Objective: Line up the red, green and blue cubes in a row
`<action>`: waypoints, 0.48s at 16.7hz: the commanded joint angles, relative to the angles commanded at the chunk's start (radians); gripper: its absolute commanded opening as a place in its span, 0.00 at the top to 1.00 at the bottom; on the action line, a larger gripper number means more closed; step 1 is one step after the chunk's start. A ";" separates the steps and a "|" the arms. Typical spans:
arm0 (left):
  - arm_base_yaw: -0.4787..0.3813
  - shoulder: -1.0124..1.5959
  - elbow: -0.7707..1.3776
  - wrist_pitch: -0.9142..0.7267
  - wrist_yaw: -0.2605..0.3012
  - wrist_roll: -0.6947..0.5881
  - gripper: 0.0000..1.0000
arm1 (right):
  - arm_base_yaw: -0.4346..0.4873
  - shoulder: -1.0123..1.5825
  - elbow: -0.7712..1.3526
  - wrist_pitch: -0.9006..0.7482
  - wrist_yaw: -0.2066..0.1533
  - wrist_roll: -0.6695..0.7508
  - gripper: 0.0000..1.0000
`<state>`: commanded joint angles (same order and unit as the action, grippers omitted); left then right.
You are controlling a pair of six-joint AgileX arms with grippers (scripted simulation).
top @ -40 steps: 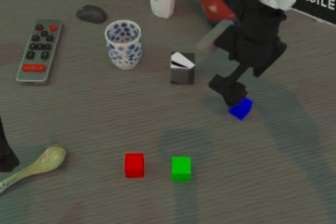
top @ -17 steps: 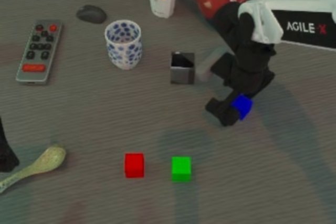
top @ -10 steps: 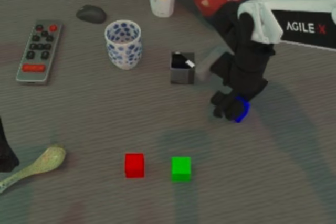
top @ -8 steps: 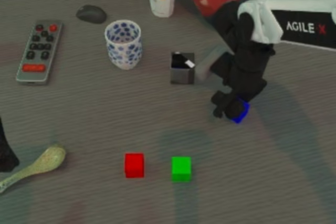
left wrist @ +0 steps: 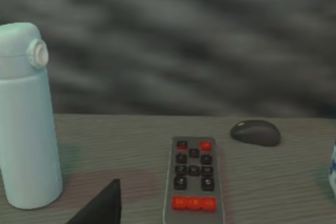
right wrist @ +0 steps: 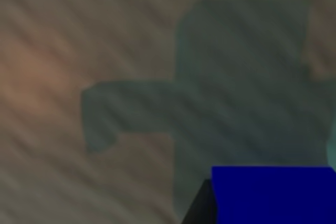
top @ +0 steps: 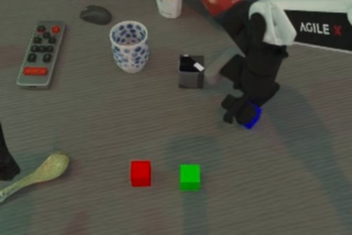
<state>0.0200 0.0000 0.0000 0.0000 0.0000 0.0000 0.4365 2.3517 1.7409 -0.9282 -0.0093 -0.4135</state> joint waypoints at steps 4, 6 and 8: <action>0.000 0.000 0.000 0.000 0.000 0.000 0.00 | 0.006 -0.031 0.072 -0.108 -0.001 -0.003 1.00; 0.000 0.000 0.000 0.000 0.000 0.000 0.00 | 0.009 -0.054 0.117 -0.182 -0.001 -0.003 1.00; 0.000 0.000 0.000 0.000 0.000 0.000 0.00 | 0.009 -0.073 0.147 -0.222 -0.001 -0.002 1.00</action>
<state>0.0200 0.0000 0.0000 0.0000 0.0000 0.0000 0.4456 2.2784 1.8876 -1.1507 -0.0101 -0.4160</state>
